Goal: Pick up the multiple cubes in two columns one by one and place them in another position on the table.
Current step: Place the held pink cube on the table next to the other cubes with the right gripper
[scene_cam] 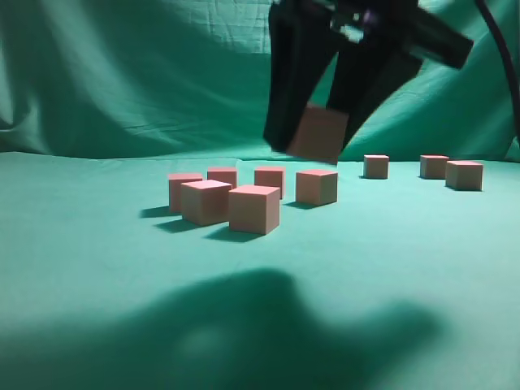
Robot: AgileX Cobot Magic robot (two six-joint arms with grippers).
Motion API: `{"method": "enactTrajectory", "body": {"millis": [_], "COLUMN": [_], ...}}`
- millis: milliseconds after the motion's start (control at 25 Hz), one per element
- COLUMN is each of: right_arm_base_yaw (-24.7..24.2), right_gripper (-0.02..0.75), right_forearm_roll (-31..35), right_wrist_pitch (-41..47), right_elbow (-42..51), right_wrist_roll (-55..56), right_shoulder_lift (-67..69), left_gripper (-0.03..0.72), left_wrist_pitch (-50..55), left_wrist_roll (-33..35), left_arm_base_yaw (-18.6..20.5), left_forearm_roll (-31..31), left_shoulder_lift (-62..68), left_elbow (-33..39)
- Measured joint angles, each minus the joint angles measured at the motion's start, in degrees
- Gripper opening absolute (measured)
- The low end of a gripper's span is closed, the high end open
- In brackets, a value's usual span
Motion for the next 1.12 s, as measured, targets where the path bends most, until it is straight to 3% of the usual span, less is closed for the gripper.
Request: {"method": "enactTrajectory", "body": {"millis": [480,1120], "right_arm_base_yaw": [0.0,0.0], "right_gripper": [0.256,0.256], "right_forearm_roll": [-7.32,-9.2], "right_wrist_pitch": [-4.88,-9.55], "right_elbow": [0.0,0.0], "right_wrist_roll": [1.34,1.38], "right_shoulder_lift": [5.46,9.71], "left_gripper": [0.0,0.0], "left_wrist_pitch": [0.0,0.0], "left_wrist_roll": [0.0,0.0], "left_arm_base_yaw": [0.0,0.0], "left_forearm_roll": [0.0,0.0], "left_shoulder_lift": [0.0,0.0], "left_elbow": [0.0,0.0]}}
